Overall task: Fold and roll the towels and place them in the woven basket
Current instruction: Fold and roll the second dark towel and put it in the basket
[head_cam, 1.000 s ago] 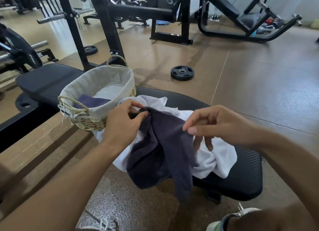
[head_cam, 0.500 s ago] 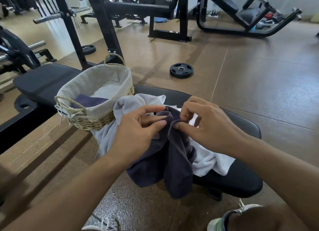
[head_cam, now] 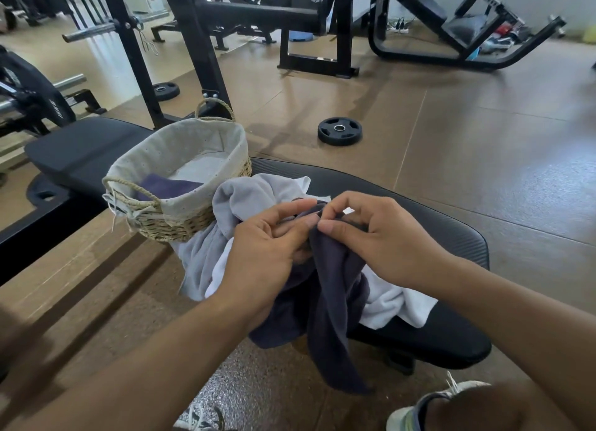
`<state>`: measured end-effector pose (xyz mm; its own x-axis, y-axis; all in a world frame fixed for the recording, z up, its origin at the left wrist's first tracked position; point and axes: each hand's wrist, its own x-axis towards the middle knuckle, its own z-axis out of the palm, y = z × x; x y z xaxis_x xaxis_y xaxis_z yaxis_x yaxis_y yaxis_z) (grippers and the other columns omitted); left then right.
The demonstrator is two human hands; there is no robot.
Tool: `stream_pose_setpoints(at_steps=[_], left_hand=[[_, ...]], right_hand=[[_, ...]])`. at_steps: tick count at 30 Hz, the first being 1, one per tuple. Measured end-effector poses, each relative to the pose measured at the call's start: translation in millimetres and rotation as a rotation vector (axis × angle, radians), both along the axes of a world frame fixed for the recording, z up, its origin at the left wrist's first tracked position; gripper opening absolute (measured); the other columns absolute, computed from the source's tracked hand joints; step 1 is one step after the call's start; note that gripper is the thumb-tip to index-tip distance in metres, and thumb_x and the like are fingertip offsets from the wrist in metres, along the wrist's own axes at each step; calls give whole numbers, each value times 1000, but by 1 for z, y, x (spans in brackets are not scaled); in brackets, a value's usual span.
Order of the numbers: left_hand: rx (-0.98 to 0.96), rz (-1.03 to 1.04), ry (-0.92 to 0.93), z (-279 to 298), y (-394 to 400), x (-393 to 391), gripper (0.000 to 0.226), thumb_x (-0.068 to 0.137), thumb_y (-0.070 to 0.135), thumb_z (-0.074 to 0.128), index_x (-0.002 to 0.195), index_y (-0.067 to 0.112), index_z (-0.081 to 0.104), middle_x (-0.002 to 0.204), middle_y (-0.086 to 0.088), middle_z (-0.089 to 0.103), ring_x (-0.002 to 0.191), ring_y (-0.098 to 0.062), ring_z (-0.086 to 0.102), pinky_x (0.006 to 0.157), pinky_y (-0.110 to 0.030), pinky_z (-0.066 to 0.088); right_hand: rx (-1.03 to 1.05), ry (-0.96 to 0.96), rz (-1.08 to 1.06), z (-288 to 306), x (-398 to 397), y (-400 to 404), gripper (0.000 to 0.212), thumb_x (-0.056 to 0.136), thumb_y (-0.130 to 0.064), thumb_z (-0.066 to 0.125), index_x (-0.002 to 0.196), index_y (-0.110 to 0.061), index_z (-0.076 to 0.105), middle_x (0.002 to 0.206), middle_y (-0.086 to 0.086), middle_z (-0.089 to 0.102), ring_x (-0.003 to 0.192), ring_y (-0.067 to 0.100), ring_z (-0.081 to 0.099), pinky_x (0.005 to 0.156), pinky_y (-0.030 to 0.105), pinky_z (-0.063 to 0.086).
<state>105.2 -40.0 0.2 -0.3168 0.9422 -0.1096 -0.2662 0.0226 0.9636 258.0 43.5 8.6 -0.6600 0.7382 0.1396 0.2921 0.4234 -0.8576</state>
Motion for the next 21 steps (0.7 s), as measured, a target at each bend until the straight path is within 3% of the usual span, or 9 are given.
stream_pose_setpoints(at_steps=[2,3,6,9,13,17,21], left_hand=[[5,-31,-53,2,0,1,20,98,5,58,113,11,69,97,-15,78,84,-21,76,70,-29,62],[8,-42,-76,2,0,0,21,99,5,56,114,10,69,99,-15,78,85,-21,76,69,-28,62],[12,-56,-148,4,1,-3,24,98,5,56,118,8,68,103,-14,76,85,-21,75,69,-27,62],[28,-90,-93,2,-1,-3,34,91,-4,63,121,12,67,106,-14,77,94,-23,75,77,-29,62],[23,-97,9,-2,0,-4,42,88,-10,64,122,16,67,105,-10,78,97,-21,75,75,-27,61],[45,-95,155,-1,0,-8,42,90,-4,67,124,20,66,103,-7,78,102,-21,74,87,-36,59],[63,-125,192,-1,-1,-7,41,92,-5,64,126,17,65,103,-6,78,101,-18,74,88,-31,60]], right_hand=[[-16,31,-19,-1,-3,-1,13,97,-32,66,85,-27,64,64,8,69,55,31,54,60,37,49],[-13,38,-33,-2,-3,-1,13,97,-32,66,85,-27,64,67,14,69,57,34,54,62,41,50],[18,42,-69,-3,-2,-1,13,97,-32,66,85,-27,63,64,16,63,55,28,45,60,36,44],[39,55,-84,-3,0,1,11,97,-32,66,87,-28,64,60,10,61,55,26,45,59,37,43],[86,48,-89,-4,3,2,11,95,-32,69,85,-28,65,48,-9,47,49,7,37,53,23,35],[117,71,-92,-3,3,2,11,92,-33,73,83,-29,67,48,-7,43,48,7,36,53,20,34],[138,56,-78,-2,2,2,9,91,-34,72,84,-30,68,49,-6,43,49,8,36,53,19,34]])
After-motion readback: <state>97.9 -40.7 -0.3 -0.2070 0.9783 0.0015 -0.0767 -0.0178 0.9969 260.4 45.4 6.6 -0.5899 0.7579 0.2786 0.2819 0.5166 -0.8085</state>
